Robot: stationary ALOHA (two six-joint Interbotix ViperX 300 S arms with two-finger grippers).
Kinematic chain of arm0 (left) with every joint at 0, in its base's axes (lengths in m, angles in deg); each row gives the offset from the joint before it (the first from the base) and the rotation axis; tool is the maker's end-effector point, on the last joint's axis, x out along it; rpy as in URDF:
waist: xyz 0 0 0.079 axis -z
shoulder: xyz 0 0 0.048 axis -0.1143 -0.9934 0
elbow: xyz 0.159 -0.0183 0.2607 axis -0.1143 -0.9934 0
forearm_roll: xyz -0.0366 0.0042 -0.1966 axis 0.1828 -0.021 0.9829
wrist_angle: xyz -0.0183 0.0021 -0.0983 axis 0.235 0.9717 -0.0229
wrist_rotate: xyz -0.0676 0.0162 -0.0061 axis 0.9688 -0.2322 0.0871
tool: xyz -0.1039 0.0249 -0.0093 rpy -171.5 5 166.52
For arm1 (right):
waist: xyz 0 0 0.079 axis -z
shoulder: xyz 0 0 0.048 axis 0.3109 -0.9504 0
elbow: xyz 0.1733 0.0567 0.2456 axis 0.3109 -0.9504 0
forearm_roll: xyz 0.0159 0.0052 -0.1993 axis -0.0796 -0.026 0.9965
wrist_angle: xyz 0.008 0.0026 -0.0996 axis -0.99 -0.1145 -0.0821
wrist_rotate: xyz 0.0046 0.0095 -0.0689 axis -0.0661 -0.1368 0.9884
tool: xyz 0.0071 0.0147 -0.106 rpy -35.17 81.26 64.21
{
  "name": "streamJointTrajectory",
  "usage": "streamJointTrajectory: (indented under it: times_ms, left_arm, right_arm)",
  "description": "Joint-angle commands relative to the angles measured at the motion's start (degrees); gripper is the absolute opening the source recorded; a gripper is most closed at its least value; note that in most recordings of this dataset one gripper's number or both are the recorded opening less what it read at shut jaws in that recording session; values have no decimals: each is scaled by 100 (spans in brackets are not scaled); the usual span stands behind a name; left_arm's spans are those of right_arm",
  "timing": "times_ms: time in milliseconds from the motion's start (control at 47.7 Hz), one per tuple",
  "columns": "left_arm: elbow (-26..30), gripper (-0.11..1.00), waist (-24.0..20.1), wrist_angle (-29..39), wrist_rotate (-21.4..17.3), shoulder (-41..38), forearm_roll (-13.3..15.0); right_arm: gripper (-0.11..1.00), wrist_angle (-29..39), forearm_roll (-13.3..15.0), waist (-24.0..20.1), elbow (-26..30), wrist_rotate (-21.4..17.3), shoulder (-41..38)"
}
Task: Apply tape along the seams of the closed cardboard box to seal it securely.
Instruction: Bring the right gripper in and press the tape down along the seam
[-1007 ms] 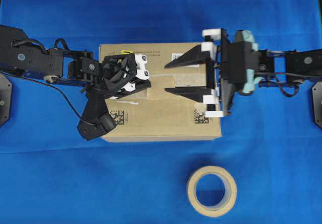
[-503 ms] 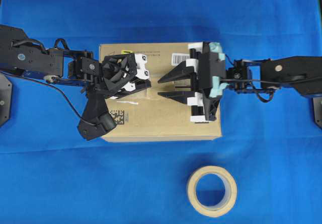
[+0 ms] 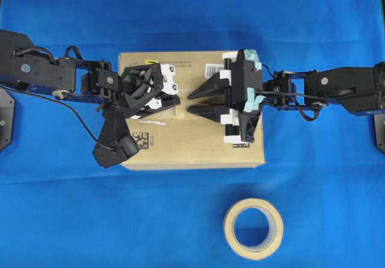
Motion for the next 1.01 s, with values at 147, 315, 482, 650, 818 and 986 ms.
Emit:
streamJointTrajectory:
  times_ms: [147, 315, 482, 650, 818, 986]
  left_arm:
    - [176, 1, 9, 88, 35, 53, 9]
    - [229, 19, -9, 88, 35, 26, 0]
    - [264, 67, -62, 88, -35, 26, -26]
    - [369, 70, -62, 325, -44, 26, -44]
    - [598, 68, -70, 914, -79, -18, -123]
    - [817, 68, -62, 1371, -88, -97, -167]
  right_arm:
    - [38, -35, -26, 35, 105, 9, 53]
    - [38, -44, -26, 35, 105, 9, 53]
    - [38, -44, -35, 35, 105, 9, 53]
    - [38, -35, -26, 35, 97, 9, 53]
    - [38, -18, -26, 35, 88, 9, 53]
    - [38, -18, -26, 26, 70, 9, 53]
